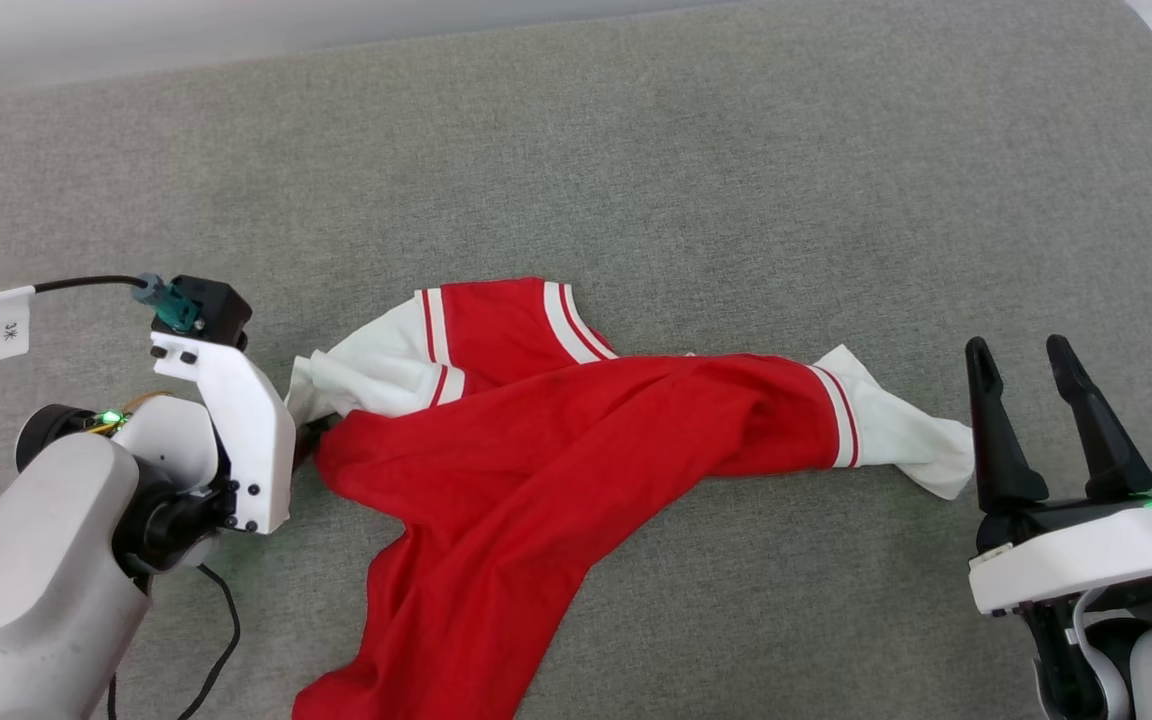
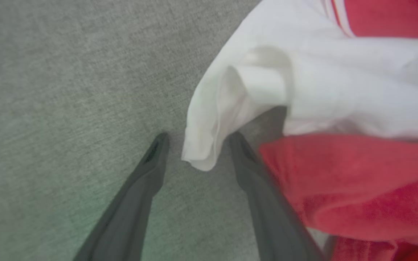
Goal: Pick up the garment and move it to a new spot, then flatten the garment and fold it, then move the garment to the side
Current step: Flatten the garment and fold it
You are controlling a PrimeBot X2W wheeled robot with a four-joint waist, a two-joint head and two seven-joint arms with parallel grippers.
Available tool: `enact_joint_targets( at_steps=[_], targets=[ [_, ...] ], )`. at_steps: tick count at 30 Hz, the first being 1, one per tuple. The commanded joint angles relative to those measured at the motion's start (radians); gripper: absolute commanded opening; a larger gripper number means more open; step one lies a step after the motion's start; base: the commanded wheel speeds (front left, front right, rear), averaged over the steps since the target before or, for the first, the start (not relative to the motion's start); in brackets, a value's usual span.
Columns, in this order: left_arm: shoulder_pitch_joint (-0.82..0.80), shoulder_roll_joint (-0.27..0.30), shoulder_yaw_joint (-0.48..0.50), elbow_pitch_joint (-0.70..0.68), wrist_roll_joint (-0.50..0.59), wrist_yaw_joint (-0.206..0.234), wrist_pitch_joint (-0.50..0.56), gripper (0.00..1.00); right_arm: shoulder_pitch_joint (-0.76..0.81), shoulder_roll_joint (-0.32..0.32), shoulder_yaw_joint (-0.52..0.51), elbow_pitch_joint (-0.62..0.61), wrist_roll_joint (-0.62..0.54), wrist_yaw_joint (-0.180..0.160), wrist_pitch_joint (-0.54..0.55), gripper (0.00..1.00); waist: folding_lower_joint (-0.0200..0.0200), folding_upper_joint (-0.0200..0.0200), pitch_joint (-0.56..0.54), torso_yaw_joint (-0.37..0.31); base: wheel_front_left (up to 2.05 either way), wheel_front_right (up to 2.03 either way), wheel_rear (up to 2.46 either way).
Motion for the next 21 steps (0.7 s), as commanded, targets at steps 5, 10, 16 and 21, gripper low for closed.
enact_joint_targets(
  at_steps=[5,10,16,21],
  targets=[
    [0.031,-0.037,-0.034,0.04,0.015,0.002,-0.021,0.0,0.007,0.003,-0.012,0.004,0.008,-0.001,-0.005,1.0,0.0,-0.0001,-0.011,-0.003,0.0,0.0,0.0],
    [0.029,-0.036,0.001,0.02,0.045,0.033,-0.138,0.0,0.027,0.003,-0.028,0.004,0.022,-0.001,0.012,1.0,0.0,-0.0001,-0.044,0.006,0.0,0.0,0.0],
    [0.06,-0.043,0.054,-0.045,0.072,0.087,-0.3,0.0,0.048,0.002,-0.094,0.033,0.035,-0.001,0.109,1.0,0.0,-0.0001,-0.086,0.028,0.0,0.0,0.0],
    [0.094,-0.039,0.077,-0.147,0.09,0.134,-0.371,0.0,0.054,-0.039,-0.179,0.084,0.072,-0.001,0.269,1.0,0.0,-0.0001,-0.107,0.051,0.0,0.0,0.0]
  ],
)
